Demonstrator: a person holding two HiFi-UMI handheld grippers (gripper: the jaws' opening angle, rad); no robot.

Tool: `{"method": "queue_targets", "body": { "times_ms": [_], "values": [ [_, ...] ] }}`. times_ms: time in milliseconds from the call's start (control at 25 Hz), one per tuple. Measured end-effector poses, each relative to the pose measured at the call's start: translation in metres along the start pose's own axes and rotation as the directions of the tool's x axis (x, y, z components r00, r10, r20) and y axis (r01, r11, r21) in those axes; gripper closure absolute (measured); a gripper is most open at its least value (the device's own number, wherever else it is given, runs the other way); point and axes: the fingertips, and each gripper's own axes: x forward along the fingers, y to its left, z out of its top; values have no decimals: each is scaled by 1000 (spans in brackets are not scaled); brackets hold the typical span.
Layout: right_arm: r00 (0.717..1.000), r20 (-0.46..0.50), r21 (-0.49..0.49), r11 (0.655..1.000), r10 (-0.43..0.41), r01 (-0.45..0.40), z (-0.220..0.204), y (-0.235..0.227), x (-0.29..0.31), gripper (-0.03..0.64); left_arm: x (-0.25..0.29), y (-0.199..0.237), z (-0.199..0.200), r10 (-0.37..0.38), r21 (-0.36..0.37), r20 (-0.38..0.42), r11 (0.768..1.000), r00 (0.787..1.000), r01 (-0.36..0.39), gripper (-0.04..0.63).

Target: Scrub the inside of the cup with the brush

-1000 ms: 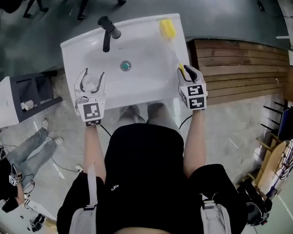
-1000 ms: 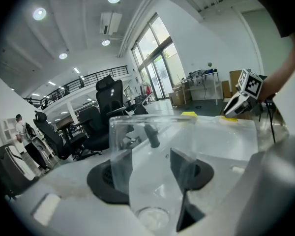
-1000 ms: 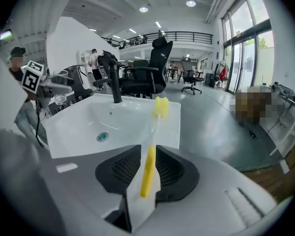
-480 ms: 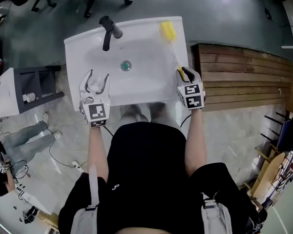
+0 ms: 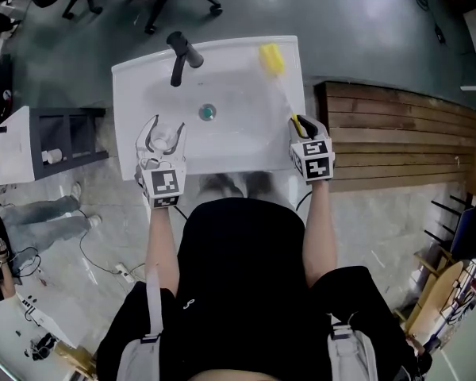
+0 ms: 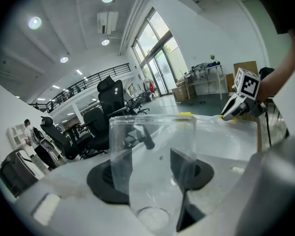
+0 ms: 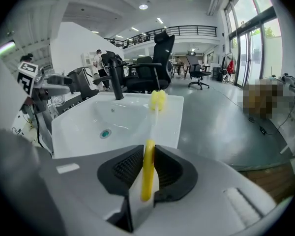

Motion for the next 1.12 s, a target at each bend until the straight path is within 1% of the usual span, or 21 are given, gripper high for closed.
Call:
{"method": "queue_targets", "body": {
  "times_ms": [240,400,480,640,800,880,1000,1120],
  "values": [
    [1000,-25,32,999,3,-2,-1,-6,-2,556,-1,0,6,14,6,9,1000,1000,-14,330],
    [999,-35,39,999,36,-35,-2,-3,-5,560,0,-3,-3,22,14,-12,1000,1000,-22,330],
    [998,-28,42,997,61,-60,0,-3,-9,561,0,-5,-6,29,27,-19,999,999,-28,330],
    [991,-12,40,990,133,-133,6,-2,-22,562,3,-5,-6,37,77,-30,996,999,-35,330],
    [973,28,45,972,228,-229,18,-1,-42,563,8,-5,-5,35,135,-45,990,998,-29,330],
    [959,46,25,959,280,-282,26,3,-55,563,10,-6,-4,33,162,-51,986,998,-24,330],
    [945,30,-44,945,326,-325,32,10,-69,563,11,-6,-3,34,196,-62,980,998,-21,330],
    [934,5,-128,927,356,-353,37,22,-82,563,12,-6,-8,34,270,-87,963,996,-9,330]
  ]
}}
